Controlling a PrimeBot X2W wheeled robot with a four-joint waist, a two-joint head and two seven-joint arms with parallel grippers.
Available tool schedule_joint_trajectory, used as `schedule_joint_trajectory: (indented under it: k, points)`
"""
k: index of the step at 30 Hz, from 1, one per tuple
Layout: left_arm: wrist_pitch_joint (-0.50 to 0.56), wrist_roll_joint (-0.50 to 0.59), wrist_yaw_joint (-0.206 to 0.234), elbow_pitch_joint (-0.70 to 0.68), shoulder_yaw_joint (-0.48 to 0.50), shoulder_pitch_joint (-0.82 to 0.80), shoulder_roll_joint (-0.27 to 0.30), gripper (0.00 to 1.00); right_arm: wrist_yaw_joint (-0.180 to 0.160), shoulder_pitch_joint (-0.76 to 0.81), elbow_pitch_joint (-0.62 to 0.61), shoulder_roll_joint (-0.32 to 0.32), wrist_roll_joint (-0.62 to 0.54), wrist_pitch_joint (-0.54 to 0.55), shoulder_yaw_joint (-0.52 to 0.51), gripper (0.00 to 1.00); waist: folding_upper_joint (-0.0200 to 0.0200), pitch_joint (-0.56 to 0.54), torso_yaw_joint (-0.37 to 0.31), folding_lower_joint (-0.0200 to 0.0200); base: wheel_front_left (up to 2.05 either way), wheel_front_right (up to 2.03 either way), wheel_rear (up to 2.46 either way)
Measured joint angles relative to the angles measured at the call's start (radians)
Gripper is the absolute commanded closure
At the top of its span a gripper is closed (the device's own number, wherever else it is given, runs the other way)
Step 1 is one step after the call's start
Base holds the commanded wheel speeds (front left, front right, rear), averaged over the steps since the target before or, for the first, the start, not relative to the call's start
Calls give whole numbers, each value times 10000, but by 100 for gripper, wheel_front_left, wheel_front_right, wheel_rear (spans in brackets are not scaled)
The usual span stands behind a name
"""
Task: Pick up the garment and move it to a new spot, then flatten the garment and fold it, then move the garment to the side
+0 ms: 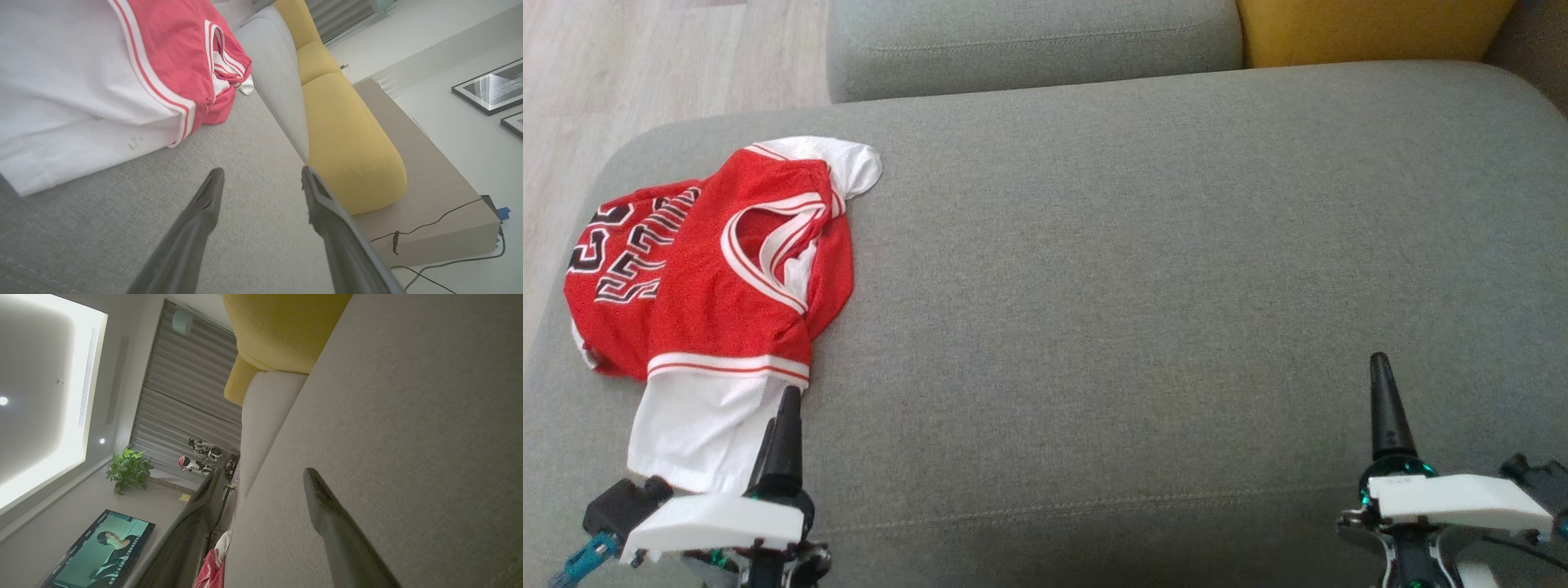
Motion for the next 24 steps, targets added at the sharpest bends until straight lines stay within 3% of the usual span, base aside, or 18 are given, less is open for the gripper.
schedule_joint_trajectory:
  k: [24]
  points:
    - [-654, 2899, 165, -759, -408, 56, 19, 0, 0, -79, -341, -6, -2627, -617, 907, 0, 0, -80, -8, 0, 0, 0, 0]
